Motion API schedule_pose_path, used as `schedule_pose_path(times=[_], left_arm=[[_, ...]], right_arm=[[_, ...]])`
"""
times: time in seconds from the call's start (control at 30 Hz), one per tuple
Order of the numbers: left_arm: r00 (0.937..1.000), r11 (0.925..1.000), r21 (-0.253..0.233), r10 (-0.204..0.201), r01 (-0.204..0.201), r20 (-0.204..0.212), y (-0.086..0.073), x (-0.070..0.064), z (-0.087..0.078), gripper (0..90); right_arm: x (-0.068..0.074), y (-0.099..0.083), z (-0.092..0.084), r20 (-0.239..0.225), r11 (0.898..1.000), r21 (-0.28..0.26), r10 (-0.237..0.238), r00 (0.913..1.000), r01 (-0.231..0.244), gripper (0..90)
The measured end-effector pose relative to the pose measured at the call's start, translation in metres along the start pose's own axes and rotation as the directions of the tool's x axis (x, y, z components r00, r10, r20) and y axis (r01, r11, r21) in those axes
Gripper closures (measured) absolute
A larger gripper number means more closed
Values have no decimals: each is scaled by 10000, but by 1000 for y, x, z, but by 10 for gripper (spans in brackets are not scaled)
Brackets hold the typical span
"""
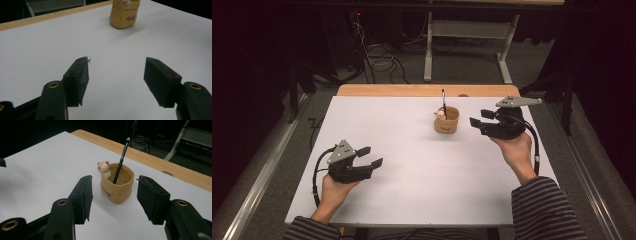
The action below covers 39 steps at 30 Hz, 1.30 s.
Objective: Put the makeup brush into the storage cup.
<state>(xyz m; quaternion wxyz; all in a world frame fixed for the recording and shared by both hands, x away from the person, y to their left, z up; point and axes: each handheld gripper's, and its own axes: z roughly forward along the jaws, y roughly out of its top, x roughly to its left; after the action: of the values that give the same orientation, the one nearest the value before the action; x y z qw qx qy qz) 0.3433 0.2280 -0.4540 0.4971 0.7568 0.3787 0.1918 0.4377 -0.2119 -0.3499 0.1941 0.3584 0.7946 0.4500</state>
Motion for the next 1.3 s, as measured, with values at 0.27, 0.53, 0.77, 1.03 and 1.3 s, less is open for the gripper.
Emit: schedule_pose_path(times=[0.27,0.53,0.77,1.03,1.3], left_arm=[[10000,10000,2,-5,5,-1,0,0,0,370],[10000,10000,14,8,-8,-3,0,0,0,369],[10000,10000,8,1,-1,-8,0,0,0,370],[10000,10000,-3,-11,11,-11,0,0,0,369],[10000,10000,0,-25,25,-11,0,0,0,369]], right_arm=[[1,-7,-4,-62,10000,-66,33,10000,-33,474],[3,-11,-9,-122,9998,-206,8,9999,-10,472],[5,-15,-12,-208,9998,-215,1,9998,-6,469],[5,-21,-18,-237,9992,-383,67,9997,-76,467],[6,-27,-21,-291,9988,-479,127,9995,-140,461]])
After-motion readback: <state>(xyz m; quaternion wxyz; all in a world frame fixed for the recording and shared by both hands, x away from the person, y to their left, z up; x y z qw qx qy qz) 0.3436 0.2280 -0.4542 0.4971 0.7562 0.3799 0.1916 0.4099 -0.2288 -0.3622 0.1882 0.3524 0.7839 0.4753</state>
